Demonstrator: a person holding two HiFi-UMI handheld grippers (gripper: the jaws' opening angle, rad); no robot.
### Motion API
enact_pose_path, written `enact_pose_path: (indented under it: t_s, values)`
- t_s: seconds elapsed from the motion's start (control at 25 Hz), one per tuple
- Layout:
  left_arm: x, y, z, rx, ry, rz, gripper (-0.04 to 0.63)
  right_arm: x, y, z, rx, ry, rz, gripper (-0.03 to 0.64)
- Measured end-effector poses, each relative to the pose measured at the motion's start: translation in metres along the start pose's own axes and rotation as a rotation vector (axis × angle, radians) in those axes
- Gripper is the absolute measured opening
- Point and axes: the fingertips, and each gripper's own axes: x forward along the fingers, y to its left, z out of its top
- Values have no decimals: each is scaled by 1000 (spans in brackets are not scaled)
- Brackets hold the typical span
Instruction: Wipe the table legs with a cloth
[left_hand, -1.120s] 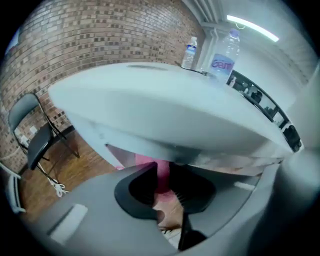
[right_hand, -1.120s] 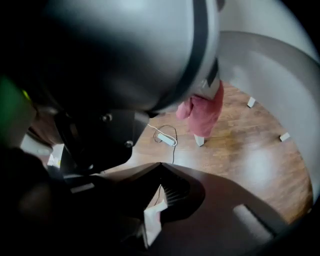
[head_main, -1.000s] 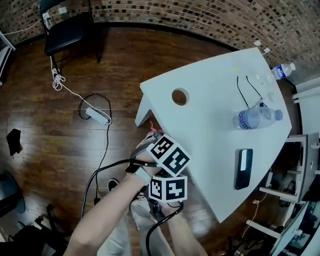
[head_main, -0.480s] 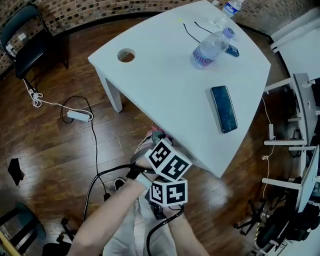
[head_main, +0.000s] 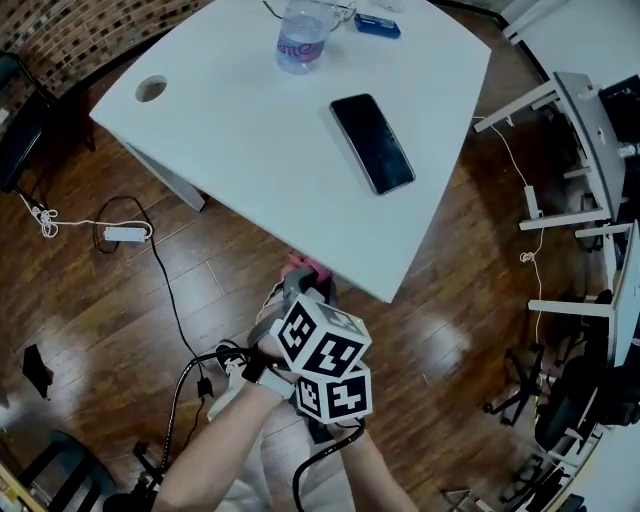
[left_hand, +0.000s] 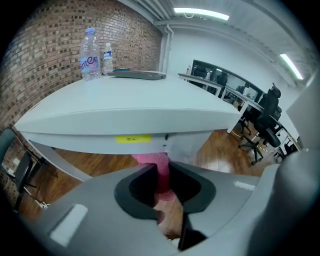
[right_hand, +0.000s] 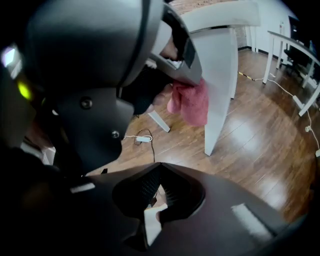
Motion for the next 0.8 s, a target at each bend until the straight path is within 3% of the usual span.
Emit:
enact_pose_path:
  t_s: [0.16,0.28,0.4,0.56,0.8]
  values:
    - [3,-5,-8,-74,28,78,66,-8,-18,-20,81,41,61,-6]
    - [1,-10,-14,-136,72,88,67,-17,-24,-16,75,48,88,-6]
    - [11,-16,-21,-143,133,92,66,-20,-35,-18,40,74,95,-6]
    - [44,-38,-51,-176,224,47,66,-10,-54,-38,87,118,107,-6]
    - [101,-48,-69,-139,224,41,67,31,-97,-54,150,101,99,-6]
